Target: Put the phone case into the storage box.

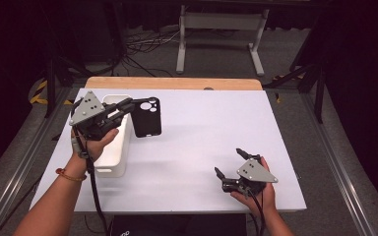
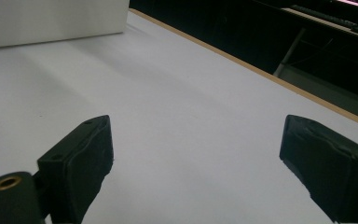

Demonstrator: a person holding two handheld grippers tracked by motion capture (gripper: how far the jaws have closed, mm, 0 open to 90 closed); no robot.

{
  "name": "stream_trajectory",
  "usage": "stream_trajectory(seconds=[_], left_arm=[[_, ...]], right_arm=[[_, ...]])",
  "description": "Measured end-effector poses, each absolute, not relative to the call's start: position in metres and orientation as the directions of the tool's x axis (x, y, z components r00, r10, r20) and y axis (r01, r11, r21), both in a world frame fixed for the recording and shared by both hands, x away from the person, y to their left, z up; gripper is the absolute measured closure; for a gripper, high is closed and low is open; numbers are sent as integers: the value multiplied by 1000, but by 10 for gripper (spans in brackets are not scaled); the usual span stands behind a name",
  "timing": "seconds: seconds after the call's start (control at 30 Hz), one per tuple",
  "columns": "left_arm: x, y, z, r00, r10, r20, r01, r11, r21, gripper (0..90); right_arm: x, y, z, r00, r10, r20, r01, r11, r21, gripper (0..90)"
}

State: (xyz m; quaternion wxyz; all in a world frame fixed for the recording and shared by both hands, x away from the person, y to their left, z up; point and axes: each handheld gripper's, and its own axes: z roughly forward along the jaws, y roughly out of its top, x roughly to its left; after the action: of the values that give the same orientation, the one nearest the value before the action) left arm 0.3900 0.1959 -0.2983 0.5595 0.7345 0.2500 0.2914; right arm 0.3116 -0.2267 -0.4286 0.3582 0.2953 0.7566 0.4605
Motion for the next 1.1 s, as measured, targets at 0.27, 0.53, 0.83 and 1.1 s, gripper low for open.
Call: stream_trajectory(seconds=[0.27,0.53,0.83,1.1], left_arm=[[394,215,-294,675,722,152,45,-246,968,820],[397,229,-292,653,741,156,50,-248,968,821],[403,244,-290,626,764,157,62,-249,967,820],[409,253,-292,603,783,153,72,-244,967,821]], right_arm=[[312,-225,-430,-578,768,-275,120,414,902,107],[311,-225,-430,-580,769,-271,119,408,905,108],[311,-224,-430,-584,765,-270,120,411,904,109],[311,-224,-430,-588,762,-272,120,414,902,111]])
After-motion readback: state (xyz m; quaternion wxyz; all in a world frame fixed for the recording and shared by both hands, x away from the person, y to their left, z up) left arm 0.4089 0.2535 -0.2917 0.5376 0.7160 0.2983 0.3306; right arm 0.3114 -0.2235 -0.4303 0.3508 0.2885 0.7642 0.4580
